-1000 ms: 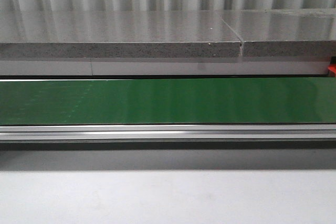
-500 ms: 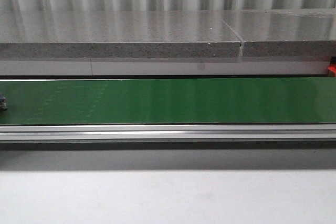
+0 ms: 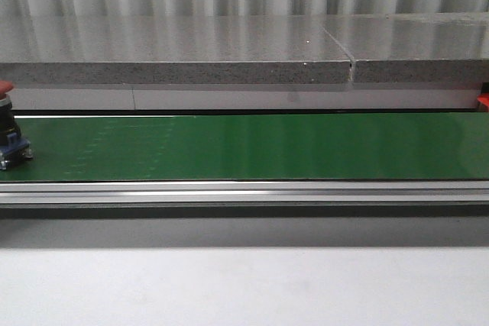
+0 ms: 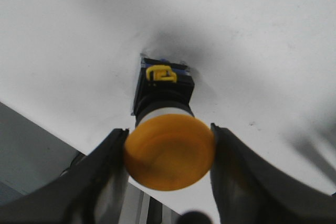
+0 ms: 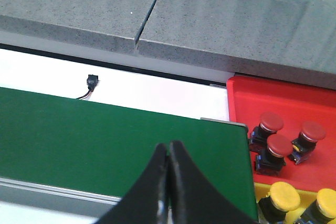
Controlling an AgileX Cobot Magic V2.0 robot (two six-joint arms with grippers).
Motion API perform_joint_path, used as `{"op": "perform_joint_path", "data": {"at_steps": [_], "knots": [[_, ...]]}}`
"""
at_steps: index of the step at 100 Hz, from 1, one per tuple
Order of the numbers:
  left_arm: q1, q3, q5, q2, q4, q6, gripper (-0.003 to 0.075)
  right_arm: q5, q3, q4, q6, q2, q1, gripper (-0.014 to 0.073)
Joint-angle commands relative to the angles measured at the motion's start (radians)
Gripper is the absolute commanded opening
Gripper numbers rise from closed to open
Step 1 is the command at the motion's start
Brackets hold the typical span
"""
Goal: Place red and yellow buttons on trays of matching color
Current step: 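Lower the left gripper onto a yellow button and grasp it, then place the yellow button on the belt end and open the left gripper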
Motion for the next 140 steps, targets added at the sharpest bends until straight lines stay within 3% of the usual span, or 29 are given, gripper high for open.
{"op": "perform_joint_path", "data": {"at_steps": [1,27,55,74,105,140], "knots": [[0.002,-0.027,-0.005,-0.044,-0.006,-0.001,0.0248,-0.069,-0.025,-0.006,-0.009,0.006,-0.001,-0.0069],[-0.001,-0.034,-0.009,-0.102,-0.012,0.016,0.024,-0.069,-0.025,-0.006,-0.009,0.006,-0.001,-0.0069],[-0.033,-0.199,0.036,-0.236,-0.066,0.047,0.024,-0.069,-0.025,-0.006,-0.009,0.006,-0.001,-0.0069],[-0.174,-0.28,0.076,-0.266,-0.068,0.066,0.024,-0.069,-0.025,-0.006,-0.009,0.006,-0.001,-0.0069],[-0.404,-0.281,0.059,-0.253,-0.068,0.098,0.024,-0.069,-0.025,-0.006,-0.009,0.006,-0.001,-0.0069],[-0.496,-0.282,0.072,-0.15,-0.088,0.102,0.024,-0.069,-0.025,-0.006,-0.009,0.006,-0.001,-0.0069]]}}
